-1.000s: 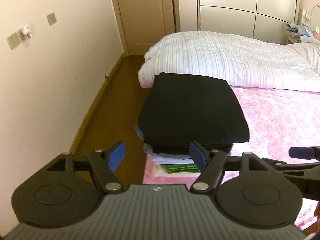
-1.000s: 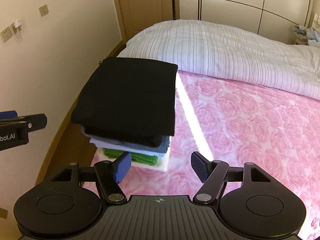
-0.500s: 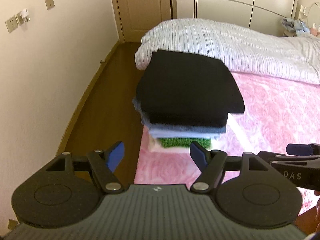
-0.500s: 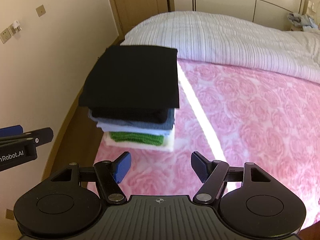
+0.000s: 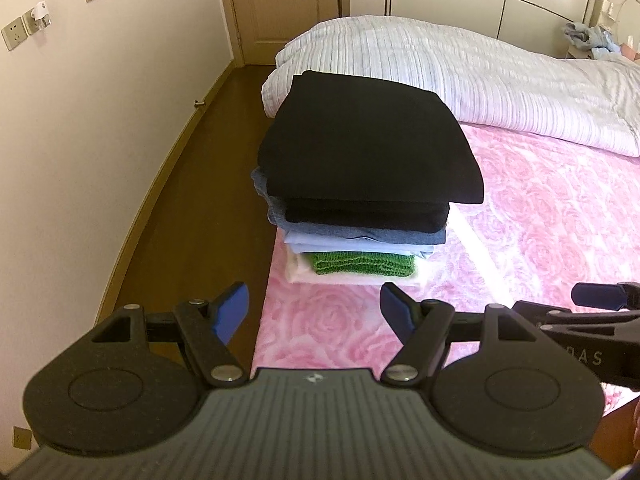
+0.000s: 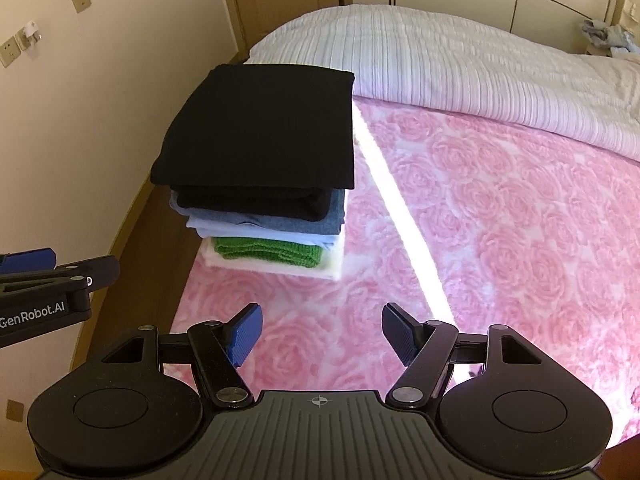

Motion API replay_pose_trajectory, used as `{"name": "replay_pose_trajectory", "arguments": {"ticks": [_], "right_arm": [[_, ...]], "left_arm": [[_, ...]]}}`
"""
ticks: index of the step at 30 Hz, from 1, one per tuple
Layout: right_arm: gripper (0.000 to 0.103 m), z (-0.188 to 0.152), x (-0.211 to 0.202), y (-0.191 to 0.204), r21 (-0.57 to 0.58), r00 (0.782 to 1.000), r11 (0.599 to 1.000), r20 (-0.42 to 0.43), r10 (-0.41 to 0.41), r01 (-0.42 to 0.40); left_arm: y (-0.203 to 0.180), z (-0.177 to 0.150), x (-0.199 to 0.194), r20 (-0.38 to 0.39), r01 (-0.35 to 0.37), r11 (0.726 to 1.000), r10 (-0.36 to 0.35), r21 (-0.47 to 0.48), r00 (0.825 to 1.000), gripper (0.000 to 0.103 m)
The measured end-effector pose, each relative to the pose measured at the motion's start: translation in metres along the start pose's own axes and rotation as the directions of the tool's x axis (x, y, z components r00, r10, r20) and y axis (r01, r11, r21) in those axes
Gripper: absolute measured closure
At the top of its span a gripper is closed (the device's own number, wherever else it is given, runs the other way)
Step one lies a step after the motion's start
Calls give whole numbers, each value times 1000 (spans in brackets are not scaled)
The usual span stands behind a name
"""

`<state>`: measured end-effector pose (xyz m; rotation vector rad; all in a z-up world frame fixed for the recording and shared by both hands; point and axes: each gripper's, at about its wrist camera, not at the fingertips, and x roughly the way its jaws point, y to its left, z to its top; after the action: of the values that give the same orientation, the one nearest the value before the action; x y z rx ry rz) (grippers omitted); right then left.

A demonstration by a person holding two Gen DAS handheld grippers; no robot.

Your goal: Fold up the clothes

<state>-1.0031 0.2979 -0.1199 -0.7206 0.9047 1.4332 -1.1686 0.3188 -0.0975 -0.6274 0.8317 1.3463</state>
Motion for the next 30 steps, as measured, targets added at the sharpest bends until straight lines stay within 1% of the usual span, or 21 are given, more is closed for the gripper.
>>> {"name": "replay_pose_trajectory", "arguments": {"ticks": [5,10,13,18,25,30], "right_arm": [[33,10,11,-12,-32,999,999,-24,24,-25],[33,25,19,-32,-96,998,994,-43,55,-59],[33,38,19,-51,-142,997,987,-39,65,-69],[33,58,17,-91,-224,997,971,-21,75,-77],[33,79,15,-140,-333,993,936,-20,117,-117],[33,86,10,-163,-419,986,894,-33,162,-161]], "left_arm": [[-13,6,8,-10,-31,999,31,-28,999,34],[-34,14,14,-23,-65,994,63,-90,998,34],[-54,19,17,-26,-88,988,85,-128,996,34],[-98,29,19,-27,-132,976,129,-174,991,33],[-157,39,14,-23,-185,950,185,-251,982,33],[-185,39,6,-24,-233,914,238,-333,971,33]]}}
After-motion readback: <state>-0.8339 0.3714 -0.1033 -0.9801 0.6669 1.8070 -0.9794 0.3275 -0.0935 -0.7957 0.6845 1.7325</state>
